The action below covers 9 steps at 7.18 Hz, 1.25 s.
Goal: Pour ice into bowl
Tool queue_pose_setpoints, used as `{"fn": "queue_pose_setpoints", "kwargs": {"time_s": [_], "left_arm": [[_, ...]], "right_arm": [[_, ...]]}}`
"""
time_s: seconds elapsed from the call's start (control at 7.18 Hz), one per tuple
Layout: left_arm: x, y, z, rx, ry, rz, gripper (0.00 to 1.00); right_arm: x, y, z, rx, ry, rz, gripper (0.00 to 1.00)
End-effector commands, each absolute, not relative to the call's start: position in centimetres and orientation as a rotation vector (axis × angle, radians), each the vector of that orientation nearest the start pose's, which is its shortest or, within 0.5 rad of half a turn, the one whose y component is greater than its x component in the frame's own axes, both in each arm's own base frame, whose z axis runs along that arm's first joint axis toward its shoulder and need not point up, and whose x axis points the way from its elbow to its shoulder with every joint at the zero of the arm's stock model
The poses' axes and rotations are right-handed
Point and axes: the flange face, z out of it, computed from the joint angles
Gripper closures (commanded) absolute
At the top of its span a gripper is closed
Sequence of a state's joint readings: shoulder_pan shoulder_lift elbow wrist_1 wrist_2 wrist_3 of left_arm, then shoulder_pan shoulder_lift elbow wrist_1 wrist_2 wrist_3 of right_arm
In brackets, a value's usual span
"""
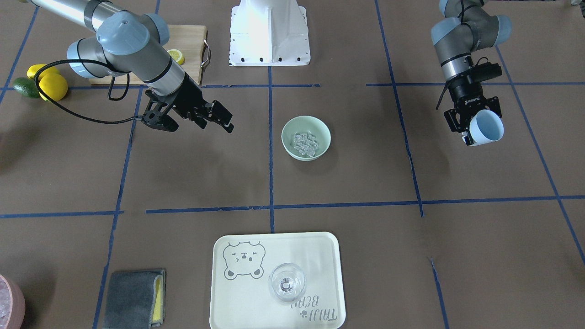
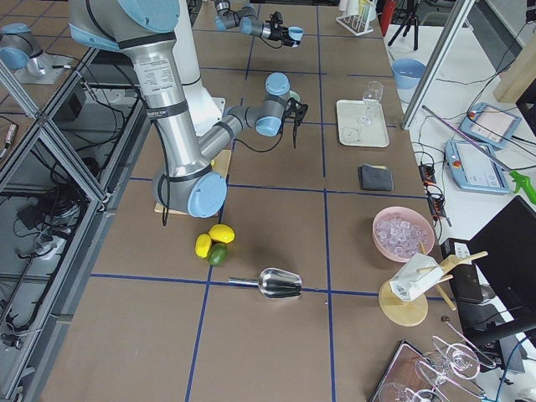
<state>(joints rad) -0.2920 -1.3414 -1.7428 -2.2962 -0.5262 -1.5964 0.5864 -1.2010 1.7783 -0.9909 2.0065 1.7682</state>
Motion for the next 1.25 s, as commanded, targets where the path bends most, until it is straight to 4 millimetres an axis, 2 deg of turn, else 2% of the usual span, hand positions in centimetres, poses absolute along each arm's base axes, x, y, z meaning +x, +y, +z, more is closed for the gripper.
{"fn": "queue_pose_setpoints", "kwargs": {"time_s": [0.0, 0.28, 0.42, 0.56, 0.7, 1.11], "left_arm": [[32.4, -32.6, 61.2, 1.088, 0.495, -0.668, 1.00], [32.2, -32.7, 63.7, 1.141, 0.436, -0.657, 1.00], [32.7, -32.8, 63.6, 1.144, 0.440, -0.659, 0.99], [33.3, -32.9, 63.6, 1.145, 0.442, -0.659, 0.94], [34.5, -33.2, 63.7, 1.143, 0.446, -0.660, 0.91], [34.6, -33.4, 64.0, 1.144, 0.439, -0.658, 0.87]], "right_arm": [[-45.4, -41.0, 28.7, -0.157, -1.203, 0.434, 0.00], [-45.5, -41.1, 28.6, -0.156, -1.205, 0.436, 0.00], [-45.5, -41.0, 28.6, -0.157, -1.204, 0.434, 0.00], [-45.5, -41.0, 28.7, -0.157, -1.202, 0.435, 0.00], [-45.5, -40.9, 28.8, -0.159, -1.201, 0.435, 0.00], [-45.9, -40.7, 28.7, -0.154, -1.200, 0.437, 0.00]]}}
